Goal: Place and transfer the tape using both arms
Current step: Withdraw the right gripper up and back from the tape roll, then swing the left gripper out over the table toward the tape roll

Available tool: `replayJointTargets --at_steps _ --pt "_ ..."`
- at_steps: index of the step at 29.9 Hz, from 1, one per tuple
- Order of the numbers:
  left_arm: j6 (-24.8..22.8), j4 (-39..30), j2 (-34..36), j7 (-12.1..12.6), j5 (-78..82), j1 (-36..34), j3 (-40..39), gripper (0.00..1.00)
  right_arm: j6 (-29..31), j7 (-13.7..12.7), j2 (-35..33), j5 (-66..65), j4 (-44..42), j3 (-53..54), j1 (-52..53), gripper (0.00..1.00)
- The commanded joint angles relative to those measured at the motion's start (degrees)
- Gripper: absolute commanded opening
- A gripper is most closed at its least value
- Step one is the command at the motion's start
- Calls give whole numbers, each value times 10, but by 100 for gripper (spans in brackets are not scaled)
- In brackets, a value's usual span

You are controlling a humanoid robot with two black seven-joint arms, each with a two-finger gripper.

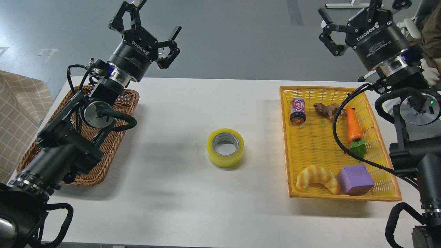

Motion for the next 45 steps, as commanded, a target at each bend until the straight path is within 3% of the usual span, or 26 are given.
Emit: replayJointTargets --at_steps 1,23,30,39,45 --pt "0 0 -3 -3 53 4 -5 98 0 1 7 1 -8 1 -2 100" --pt "0 -7 -5 -1 139 -7 13 98 0 1 28 5 -6 21 -15 100" --pt "36 -13 -10 -25 378 -37 50 98 0 1 25 9 2 22 -47 100" --pt "47 -76 53 -14 488 -69 174 98 0 2 15 9 1 35 -69 100" --pt "41 -94 90 -13 547 -74 196 98 0 1 8 9 -2 36 -80 100"
